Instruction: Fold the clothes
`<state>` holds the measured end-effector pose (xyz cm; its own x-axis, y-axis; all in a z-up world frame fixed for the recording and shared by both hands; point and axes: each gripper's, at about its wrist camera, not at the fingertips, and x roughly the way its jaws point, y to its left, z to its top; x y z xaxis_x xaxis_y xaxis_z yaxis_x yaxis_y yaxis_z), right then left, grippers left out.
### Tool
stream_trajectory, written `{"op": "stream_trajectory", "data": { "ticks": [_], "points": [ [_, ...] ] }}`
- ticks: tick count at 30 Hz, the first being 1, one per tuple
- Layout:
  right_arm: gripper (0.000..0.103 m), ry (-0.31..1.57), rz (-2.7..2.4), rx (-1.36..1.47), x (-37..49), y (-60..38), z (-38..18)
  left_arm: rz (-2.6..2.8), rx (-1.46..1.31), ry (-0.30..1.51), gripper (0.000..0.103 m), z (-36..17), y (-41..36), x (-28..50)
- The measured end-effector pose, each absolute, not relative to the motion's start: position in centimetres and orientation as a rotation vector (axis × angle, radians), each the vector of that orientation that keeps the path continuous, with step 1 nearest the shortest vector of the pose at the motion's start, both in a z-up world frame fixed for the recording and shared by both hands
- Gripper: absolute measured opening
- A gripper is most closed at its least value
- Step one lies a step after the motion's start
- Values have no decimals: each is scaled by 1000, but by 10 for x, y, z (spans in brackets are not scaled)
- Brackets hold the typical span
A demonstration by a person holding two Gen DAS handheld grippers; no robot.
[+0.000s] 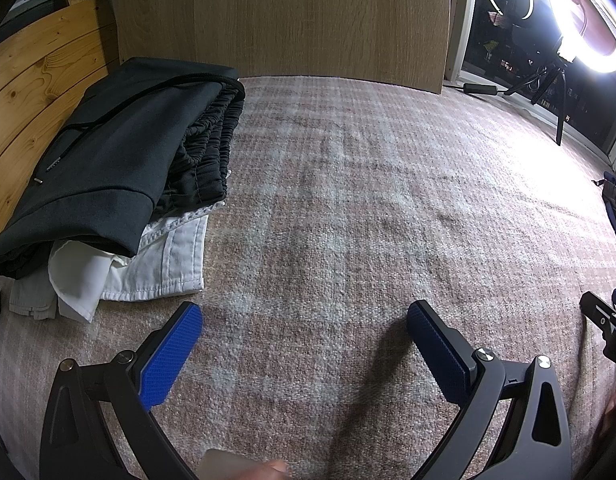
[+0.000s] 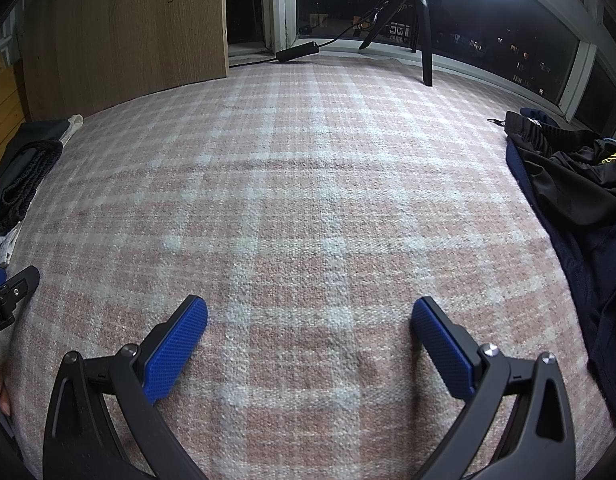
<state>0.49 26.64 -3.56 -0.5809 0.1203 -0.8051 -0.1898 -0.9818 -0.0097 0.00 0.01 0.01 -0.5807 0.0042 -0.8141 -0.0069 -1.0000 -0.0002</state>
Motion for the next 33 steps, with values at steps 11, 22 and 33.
{"op": "stream_trajectory", "data": {
  "ticks": [11,22,33],
  "points": [
    [103,118,2646,-1338,5,267,-35,2789,-1436,10,103,0,1,0],
    [103,107,2648,-1363,3,267,-32,2765,-1478,4,102,4,0,-4],
    [103,92,2629,-1415,31,268,7,2762,-1439,31,102,37,0,12]
  ]
}}
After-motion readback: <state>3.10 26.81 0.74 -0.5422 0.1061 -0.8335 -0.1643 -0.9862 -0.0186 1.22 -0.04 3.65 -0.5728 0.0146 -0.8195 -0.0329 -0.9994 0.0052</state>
